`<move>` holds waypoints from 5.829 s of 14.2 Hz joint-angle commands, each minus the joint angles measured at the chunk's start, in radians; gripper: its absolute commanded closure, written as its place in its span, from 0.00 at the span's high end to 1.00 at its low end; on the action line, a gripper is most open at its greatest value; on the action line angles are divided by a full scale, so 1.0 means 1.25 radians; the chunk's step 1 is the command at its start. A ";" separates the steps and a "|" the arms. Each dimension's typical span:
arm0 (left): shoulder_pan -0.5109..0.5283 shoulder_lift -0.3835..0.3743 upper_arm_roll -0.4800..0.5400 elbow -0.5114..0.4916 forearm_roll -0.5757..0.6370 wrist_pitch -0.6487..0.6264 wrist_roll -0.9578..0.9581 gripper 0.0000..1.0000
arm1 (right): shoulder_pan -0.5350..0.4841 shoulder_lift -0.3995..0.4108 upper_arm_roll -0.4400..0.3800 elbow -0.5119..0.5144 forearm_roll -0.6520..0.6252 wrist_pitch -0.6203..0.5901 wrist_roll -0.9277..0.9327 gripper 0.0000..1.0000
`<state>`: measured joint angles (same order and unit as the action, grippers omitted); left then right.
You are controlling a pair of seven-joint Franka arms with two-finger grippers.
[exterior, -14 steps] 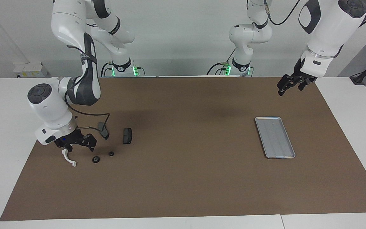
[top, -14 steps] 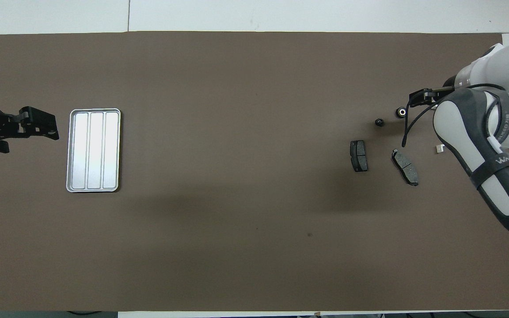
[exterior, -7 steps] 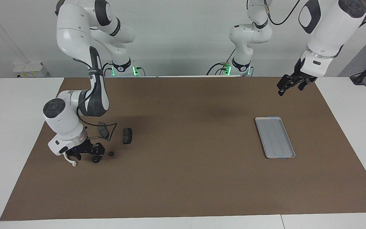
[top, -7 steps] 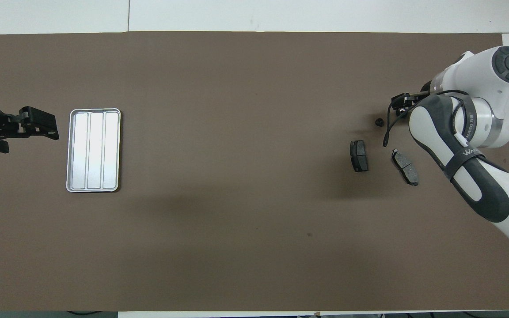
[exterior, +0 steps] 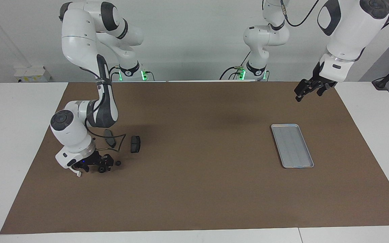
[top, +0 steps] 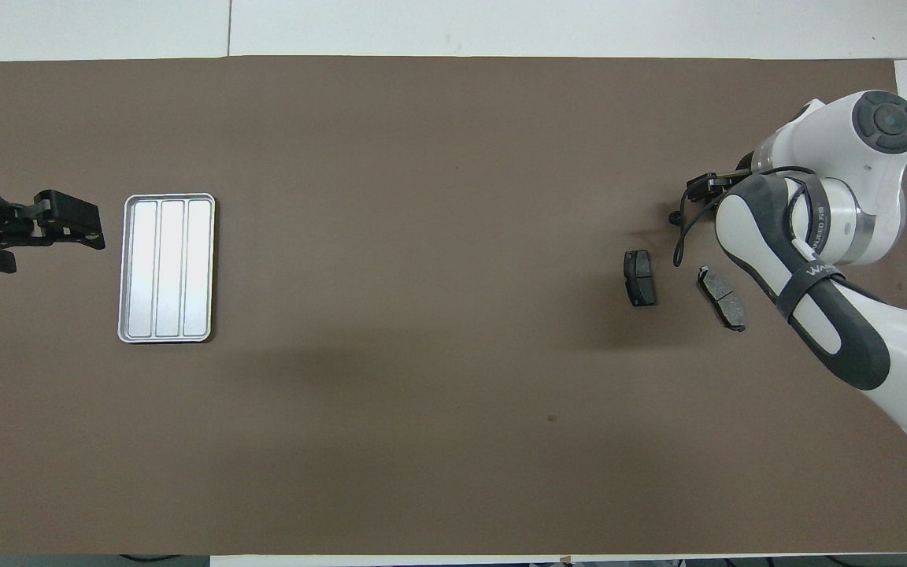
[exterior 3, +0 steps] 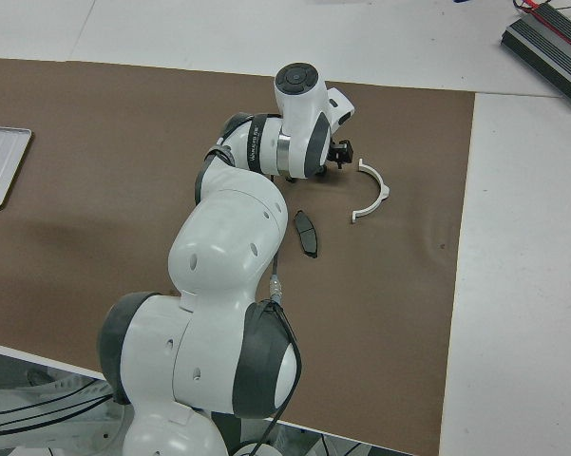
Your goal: Pick bearing gear from pile to tray
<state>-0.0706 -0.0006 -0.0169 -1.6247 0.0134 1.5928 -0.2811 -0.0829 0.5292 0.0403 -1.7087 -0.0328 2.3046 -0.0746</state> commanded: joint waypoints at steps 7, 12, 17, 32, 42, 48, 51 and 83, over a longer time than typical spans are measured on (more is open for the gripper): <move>0.009 -0.017 -0.002 -0.018 -0.007 0.009 0.008 1.00 | -0.018 -0.007 0.002 -0.017 -0.007 -0.021 -0.047 0.03; 0.009 -0.017 -0.002 -0.017 -0.007 0.009 0.008 1.00 | -0.005 -0.023 0.002 0.050 -0.004 -0.093 -0.030 0.00; 0.009 -0.017 -0.002 -0.017 -0.007 0.009 0.008 1.00 | 0.064 -0.038 0.027 0.229 0.008 -0.282 0.138 0.00; 0.009 -0.017 -0.002 -0.017 -0.007 0.009 0.008 1.00 | 0.515 0.090 0.027 0.389 -0.013 -0.311 0.594 0.00; 0.009 -0.017 -0.002 -0.017 -0.007 0.009 0.008 1.00 | 0.506 0.056 0.029 0.139 -0.003 -0.099 0.575 0.00; 0.009 -0.017 -0.002 -0.017 -0.007 0.009 0.008 1.00 | 0.500 0.034 0.029 0.064 0.002 -0.021 0.574 0.60; 0.009 -0.017 -0.002 -0.017 -0.007 0.009 0.008 1.00 | 0.500 0.032 0.029 0.061 0.003 -0.027 0.580 0.86; -0.125 -0.058 -0.009 -0.159 -0.077 0.241 -0.180 1.00 | 0.059 -0.069 0.024 -0.014 0.007 -0.035 0.035 0.93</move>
<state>-0.1744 -0.0083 -0.0377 -1.6854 -0.0420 1.7666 -0.4421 0.0217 0.4453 0.0563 -1.7070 -0.0351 2.2315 0.0109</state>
